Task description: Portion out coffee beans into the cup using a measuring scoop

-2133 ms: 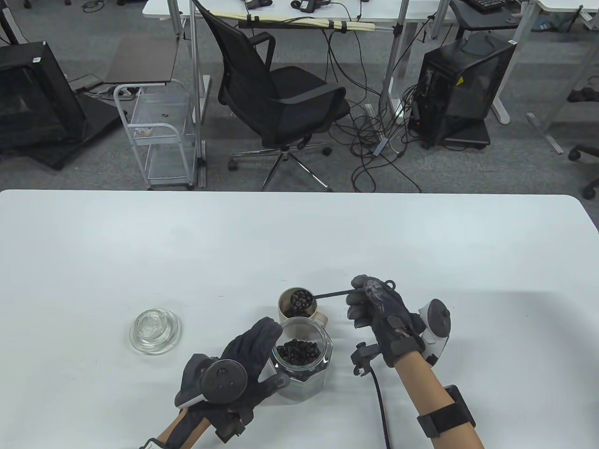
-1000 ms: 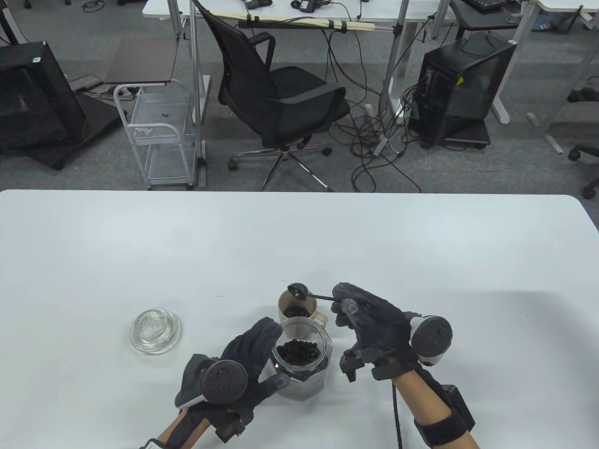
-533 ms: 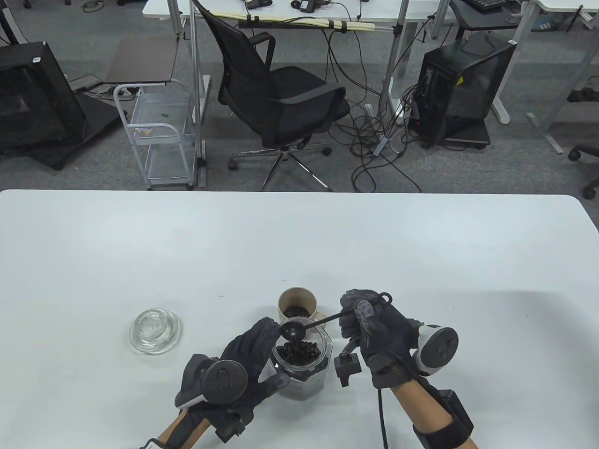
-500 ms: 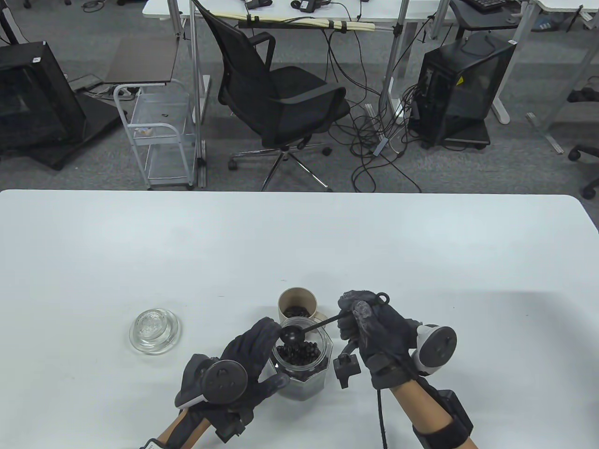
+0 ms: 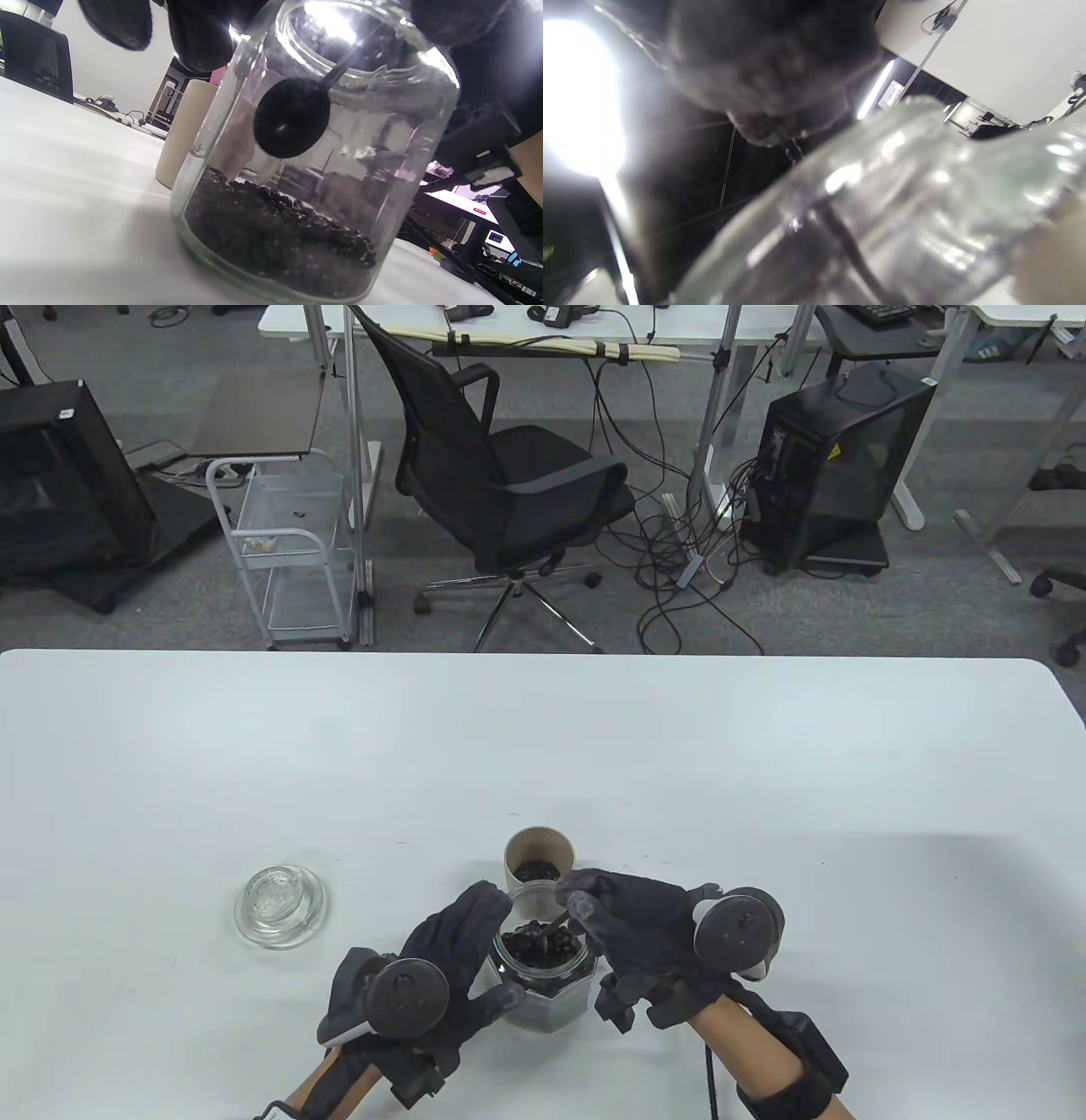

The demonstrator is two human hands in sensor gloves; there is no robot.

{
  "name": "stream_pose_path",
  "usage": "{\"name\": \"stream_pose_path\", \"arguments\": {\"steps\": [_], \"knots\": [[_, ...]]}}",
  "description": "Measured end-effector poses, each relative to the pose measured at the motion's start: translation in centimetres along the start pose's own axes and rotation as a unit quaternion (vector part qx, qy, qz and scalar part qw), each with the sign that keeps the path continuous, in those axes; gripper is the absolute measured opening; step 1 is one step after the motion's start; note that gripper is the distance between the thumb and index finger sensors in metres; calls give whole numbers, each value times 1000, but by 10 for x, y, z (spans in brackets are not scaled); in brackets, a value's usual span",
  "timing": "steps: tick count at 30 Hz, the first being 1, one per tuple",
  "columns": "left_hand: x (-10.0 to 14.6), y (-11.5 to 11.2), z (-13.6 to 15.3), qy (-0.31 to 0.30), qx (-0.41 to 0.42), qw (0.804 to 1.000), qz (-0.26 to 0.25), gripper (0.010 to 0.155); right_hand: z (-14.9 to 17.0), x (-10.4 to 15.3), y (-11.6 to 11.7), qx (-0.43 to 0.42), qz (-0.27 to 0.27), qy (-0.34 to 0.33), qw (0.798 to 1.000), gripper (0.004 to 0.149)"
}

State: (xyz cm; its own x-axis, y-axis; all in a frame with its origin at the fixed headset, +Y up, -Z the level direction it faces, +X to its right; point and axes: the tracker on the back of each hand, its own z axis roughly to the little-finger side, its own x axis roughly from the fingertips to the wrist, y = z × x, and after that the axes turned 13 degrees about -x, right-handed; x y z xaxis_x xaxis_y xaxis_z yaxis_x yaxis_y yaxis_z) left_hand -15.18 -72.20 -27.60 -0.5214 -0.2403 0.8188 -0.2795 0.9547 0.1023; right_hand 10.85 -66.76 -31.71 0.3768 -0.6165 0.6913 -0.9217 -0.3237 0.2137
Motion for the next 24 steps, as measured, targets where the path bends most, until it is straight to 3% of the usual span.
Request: {"name": "stream_pose_path", "arguments": {"steps": [5,11,24], "knots": [[0,0,0,0,-1,1000,0,93,-6,-2,17,54,-97,20,994,45],[0,0,0,-1,-2,1000,-1,93,-10,-3,22,88,-132,46,986,44],[-1,-1,-1,-3,-5,1000,-6,93,1,3,19,31,-72,86,993,43]]}}
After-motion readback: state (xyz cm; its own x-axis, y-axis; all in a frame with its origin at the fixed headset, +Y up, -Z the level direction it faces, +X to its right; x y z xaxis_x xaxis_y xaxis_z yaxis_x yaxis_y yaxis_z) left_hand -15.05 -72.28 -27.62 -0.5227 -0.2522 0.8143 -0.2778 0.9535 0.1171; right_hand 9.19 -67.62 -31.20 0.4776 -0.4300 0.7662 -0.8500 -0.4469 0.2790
